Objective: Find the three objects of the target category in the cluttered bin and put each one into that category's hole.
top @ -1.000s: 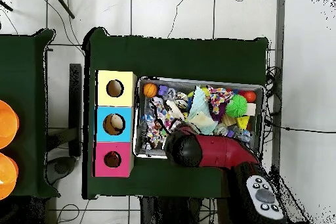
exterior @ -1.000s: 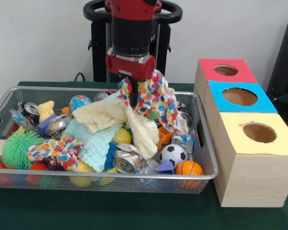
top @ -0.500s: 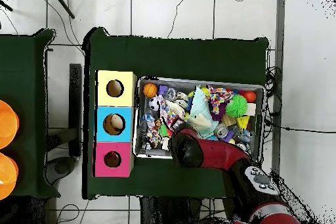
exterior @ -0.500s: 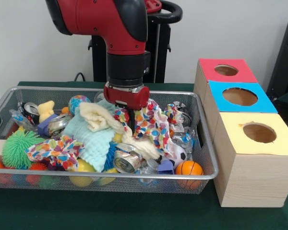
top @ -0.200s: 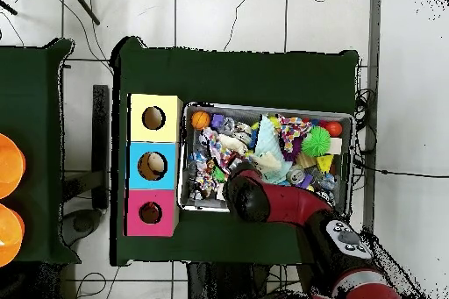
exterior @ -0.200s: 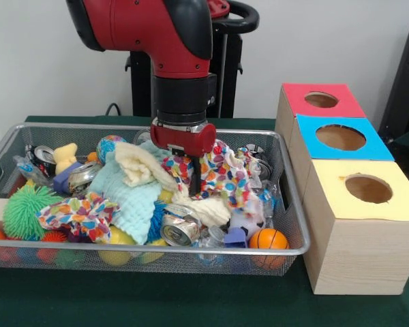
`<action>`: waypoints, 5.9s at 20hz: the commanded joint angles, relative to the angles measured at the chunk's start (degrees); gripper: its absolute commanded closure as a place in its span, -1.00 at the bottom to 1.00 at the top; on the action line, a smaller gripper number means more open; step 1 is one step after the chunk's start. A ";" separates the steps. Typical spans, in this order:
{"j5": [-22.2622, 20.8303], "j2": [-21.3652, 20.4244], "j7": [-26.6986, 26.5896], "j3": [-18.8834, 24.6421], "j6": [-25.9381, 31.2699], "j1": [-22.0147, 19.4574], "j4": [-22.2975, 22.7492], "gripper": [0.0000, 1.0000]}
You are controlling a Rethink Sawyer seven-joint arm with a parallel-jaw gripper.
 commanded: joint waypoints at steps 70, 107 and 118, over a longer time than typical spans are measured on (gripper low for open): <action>-39.64 -1.57 3.10 -1.00 -0.01 -23.00 6.60 -1.00; -25.21 -22.41 -8.22 17.19 20.46 -31.95 16.30 -1.00; -19.17 -26.19 -14.81 22.03 32.53 -35.73 15.80 -1.00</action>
